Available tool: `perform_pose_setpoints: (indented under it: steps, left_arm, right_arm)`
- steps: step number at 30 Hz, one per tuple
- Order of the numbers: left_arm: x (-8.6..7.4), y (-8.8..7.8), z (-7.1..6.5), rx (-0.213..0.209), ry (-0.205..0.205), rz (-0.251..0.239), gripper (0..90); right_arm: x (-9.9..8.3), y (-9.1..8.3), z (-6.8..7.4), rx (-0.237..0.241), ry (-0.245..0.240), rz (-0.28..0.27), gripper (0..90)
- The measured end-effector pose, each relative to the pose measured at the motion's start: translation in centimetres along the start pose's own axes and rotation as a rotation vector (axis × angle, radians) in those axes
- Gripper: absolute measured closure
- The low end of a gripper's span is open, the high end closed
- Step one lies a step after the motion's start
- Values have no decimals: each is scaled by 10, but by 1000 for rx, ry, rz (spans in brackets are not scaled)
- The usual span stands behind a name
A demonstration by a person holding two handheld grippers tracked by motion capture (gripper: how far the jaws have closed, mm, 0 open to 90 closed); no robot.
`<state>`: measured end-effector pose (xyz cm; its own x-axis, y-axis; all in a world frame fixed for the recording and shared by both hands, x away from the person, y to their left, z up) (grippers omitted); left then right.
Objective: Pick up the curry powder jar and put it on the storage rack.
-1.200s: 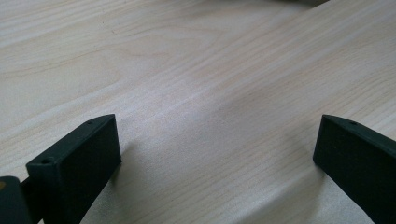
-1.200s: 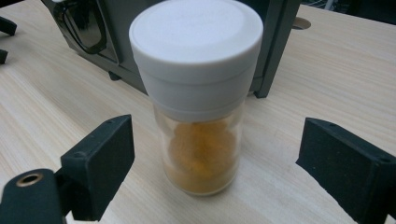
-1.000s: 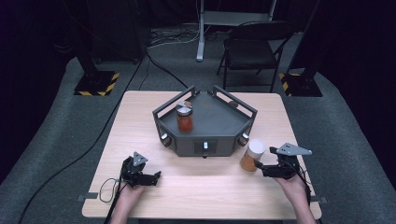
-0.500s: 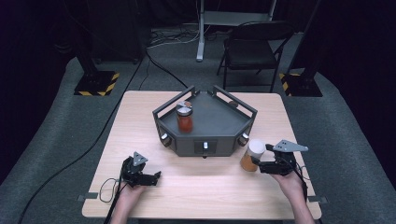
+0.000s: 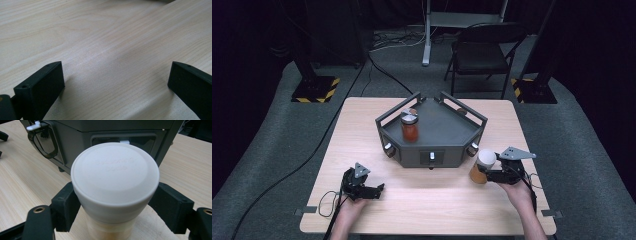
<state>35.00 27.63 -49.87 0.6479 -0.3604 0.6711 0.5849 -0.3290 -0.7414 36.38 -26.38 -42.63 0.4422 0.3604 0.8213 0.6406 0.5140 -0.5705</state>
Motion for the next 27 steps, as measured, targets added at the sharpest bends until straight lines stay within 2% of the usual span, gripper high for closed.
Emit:
perform_pose_setpoints:
  steps: [4, 16, 27]
  left_arm:
    - [0, 0, 0, 0, 0, 0, 4]
    - [0, 0, 0, -1, 0, 1, 3]
    - [0, 0, 0, -1, 0, 1, 4]
  right_arm:
    - [1, 1, 1, 10, -12, -1, 324]
    - [6, -1, 6, -6, -17, 26, 330]
    - [17, -15, 6, -7, -25, 5, 331]
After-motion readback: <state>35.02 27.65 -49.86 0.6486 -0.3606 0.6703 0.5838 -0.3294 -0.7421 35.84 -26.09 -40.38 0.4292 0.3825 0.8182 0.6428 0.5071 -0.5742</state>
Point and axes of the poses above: each handheld gripper's, and its own axes: y roughly forward along the jaws, x roughly out of its top, z roughly to its left, the point moved 9 cm from there along y, roughly forward along the jaws, and after that the axes turned 4 degrees about z, right-handed, at the moved point
